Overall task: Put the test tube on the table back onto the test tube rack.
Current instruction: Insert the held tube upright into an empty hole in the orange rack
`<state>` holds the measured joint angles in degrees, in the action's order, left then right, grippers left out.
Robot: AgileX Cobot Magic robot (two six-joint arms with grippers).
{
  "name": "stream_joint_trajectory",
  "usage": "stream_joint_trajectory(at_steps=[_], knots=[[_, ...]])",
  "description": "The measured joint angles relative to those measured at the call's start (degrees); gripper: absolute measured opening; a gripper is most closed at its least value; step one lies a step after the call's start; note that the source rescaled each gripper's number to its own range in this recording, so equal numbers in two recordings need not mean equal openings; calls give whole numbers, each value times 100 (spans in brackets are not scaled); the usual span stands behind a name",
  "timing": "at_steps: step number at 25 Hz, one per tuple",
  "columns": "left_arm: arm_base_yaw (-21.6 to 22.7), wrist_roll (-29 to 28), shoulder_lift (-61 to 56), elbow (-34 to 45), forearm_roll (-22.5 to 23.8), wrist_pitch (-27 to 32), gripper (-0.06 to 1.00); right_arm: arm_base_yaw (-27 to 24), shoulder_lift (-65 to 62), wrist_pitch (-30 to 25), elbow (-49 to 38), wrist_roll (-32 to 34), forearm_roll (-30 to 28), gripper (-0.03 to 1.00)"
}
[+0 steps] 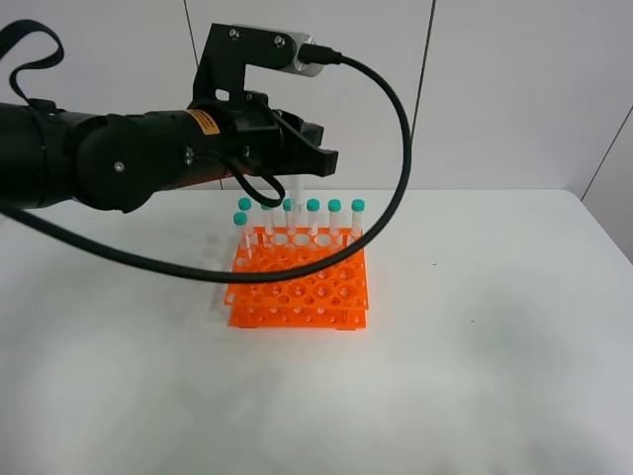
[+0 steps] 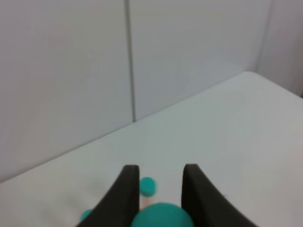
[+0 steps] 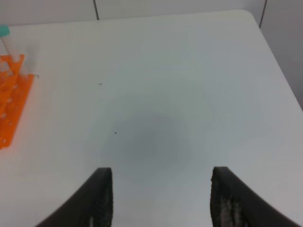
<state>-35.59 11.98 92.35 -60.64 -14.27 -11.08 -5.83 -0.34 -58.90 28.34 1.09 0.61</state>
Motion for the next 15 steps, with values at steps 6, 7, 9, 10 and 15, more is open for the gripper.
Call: stream_joint_trajectory(at_steps=[6,7,9,10,15], knots=[[346,-235,490,-264,-5,-29,0,0,0,0,0,0,0,75],[394,-240,578,-271,-5,-139,0,0,0,0,0,0,0,75],[490,-246,763,-271,-5,-368,0,0,0,0,0,0,0,75],[549,-251,866,-271,-5,-487,0,0,0,0,0,0,0,75],[752,-257,1225,-271,-5,-986,0,0,0,0,0,0,0,75]])
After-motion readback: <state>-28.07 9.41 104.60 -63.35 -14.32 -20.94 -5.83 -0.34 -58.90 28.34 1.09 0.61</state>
